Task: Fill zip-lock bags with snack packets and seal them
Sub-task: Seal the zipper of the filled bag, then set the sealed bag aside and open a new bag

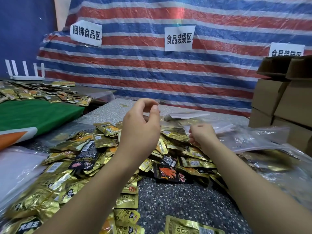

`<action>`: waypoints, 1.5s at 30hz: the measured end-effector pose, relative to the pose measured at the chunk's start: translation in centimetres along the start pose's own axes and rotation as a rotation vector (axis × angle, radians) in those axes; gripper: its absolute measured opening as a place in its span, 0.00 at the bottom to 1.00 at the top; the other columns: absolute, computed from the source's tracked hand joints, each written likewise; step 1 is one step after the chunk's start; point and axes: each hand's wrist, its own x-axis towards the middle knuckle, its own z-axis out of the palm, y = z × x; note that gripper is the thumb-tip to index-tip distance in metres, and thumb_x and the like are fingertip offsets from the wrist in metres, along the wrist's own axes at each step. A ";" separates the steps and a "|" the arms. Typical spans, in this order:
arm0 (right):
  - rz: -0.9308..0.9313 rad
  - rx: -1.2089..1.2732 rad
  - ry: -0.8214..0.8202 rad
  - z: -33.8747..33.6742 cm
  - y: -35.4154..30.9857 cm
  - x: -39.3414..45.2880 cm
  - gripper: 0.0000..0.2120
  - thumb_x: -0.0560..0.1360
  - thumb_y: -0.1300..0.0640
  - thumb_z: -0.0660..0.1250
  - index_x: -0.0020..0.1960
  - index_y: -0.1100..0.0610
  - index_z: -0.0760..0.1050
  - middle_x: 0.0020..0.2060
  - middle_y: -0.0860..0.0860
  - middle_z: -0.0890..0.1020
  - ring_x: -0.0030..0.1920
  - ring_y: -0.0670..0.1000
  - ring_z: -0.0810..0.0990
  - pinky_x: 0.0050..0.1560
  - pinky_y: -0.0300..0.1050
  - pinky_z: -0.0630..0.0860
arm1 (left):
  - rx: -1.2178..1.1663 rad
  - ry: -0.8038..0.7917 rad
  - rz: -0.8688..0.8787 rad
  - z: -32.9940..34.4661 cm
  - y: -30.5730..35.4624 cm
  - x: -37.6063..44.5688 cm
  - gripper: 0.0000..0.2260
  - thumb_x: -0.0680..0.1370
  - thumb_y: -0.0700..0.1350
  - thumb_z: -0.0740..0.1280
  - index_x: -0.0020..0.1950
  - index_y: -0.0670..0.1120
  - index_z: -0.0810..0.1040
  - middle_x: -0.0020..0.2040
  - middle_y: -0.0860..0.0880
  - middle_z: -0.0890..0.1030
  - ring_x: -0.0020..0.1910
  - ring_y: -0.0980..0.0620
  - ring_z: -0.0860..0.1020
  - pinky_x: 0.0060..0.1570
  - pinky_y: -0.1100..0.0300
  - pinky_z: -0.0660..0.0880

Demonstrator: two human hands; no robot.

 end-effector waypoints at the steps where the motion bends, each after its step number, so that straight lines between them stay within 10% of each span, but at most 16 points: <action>1: -0.055 -0.011 -0.016 0.1 0.2 -0.5 0.11 0.83 0.57 0.60 0.46 0.61 0.77 0.39 0.56 0.80 0.31 0.50 0.79 0.33 0.44 0.73 | -0.003 0.006 0.004 0.0 -0.1 0.1 0.06 0.83 0.48 0.61 0.49 0.58 0.74 0.45 0.57 0.80 0.36 0.56 0.81 0.31 0.60 0.77; 13: -0.279 -0.038 -0.193 -0.9 3.2 -7.3 0.21 0.83 0.47 0.59 0.37 0.58 0.75 0.24 0.50 0.79 0.24 0.44 0.76 0.27 0.37 0.70 | 0.194 -0.290 -0.080 1.5 -2.2 -0.6 0.33 0.79 0.65 0.51 0.24 0.43 0.66 0.18 0.55 0.65 0.18 0.54 0.61 0.21 0.61 0.58; 20: -0.311 -0.193 -0.206 -0.7 3.8 -8.7 0.17 0.83 0.48 0.60 0.41 0.57 0.76 0.24 0.51 0.81 0.25 0.44 0.76 0.33 0.45 0.72 | 0.500 -0.391 -0.056 1.7 -4.0 -1.3 0.07 0.82 0.46 0.62 0.49 0.49 0.79 0.40 0.54 0.81 0.37 0.57 0.77 0.33 0.59 0.73; 27: -0.244 -0.134 -0.301 -0.5 3.6 -9.5 0.26 0.82 0.39 0.55 0.34 0.57 0.70 0.21 0.52 0.77 0.30 0.56 0.79 0.46 0.51 0.76 | 0.943 -0.331 -0.066 -5.5 -5.5 1.3 0.28 0.84 0.58 0.49 0.38 0.43 0.78 0.32 0.46 0.79 0.31 0.50 0.77 0.32 0.56 0.73; 36: -0.262 0.016 -0.402 0.0 3.3 -9.8 0.04 0.82 0.62 0.63 0.49 0.61 0.75 0.35 0.52 0.82 0.32 0.47 0.81 0.30 0.40 0.74 | 1.521 -0.370 -0.752 -21.0 -13.7 2.0 0.23 0.83 0.56 0.55 0.64 0.40 0.76 0.67 0.39 0.75 0.68 0.39 0.71 0.67 0.44 0.69; 39: -0.247 0.003 -0.370 0.1 3.3 -9.7 0.08 0.82 0.57 0.63 0.49 0.62 0.76 0.36 0.54 0.82 0.30 0.47 0.80 0.29 0.38 0.75 | 1.477 -0.346 -0.692 -21.9 -14.9 0.5 0.19 0.83 0.54 0.59 0.63 0.42 0.78 0.60 0.45 0.79 0.59 0.46 0.77 0.60 0.59 0.72; 45: -0.213 -0.026 -0.421 0.0 3.6 -9.4 0.13 0.83 0.53 0.63 0.45 0.61 0.77 0.31 0.50 0.82 0.30 0.48 0.81 0.30 0.40 0.74 | 1.348 -0.298 -0.720 -22.1 -16.0 0.7 0.13 0.83 0.43 0.60 0.60 0.38 0.80 0.57 0.39 0.81 0.57 0.42 0.80 0.51 0.55 0.74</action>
